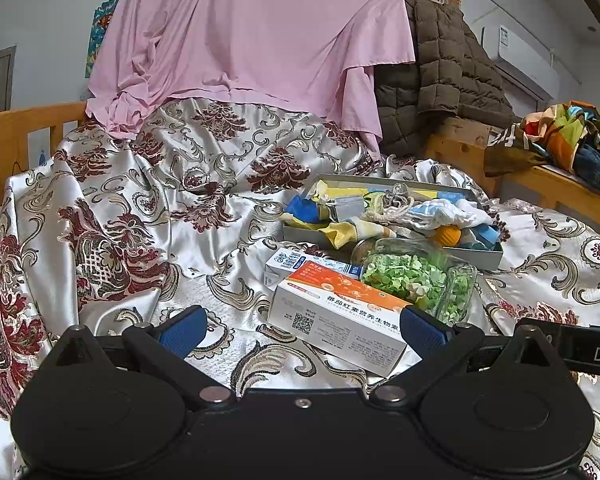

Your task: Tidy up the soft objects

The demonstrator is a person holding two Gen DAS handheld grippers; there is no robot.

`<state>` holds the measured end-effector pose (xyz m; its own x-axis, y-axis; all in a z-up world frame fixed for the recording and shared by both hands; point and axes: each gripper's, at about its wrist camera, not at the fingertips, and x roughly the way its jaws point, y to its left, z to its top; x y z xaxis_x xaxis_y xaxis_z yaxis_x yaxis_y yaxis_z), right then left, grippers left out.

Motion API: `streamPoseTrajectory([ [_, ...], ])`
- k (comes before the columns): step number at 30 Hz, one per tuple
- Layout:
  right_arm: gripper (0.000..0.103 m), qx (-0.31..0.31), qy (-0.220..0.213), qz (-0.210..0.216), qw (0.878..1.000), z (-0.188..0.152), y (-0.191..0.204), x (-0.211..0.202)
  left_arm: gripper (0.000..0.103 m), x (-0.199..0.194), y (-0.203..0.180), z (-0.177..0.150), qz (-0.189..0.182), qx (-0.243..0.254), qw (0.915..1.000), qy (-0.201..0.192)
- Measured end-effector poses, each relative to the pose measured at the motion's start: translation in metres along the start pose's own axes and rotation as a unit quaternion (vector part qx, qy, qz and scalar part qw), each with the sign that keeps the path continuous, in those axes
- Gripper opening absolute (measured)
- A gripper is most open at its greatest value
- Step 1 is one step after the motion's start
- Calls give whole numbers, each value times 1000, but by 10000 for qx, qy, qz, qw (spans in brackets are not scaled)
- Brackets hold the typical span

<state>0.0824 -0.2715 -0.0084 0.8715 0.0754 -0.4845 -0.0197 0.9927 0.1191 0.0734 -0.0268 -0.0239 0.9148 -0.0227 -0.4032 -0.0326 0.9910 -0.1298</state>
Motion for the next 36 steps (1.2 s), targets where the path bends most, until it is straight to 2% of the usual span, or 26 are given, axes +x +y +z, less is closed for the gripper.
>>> streamPoseTrajectory([
  [36,103,-15,39,29,10000,-3,0,1,102,1,-1,0,-15,26,10000,15],
])
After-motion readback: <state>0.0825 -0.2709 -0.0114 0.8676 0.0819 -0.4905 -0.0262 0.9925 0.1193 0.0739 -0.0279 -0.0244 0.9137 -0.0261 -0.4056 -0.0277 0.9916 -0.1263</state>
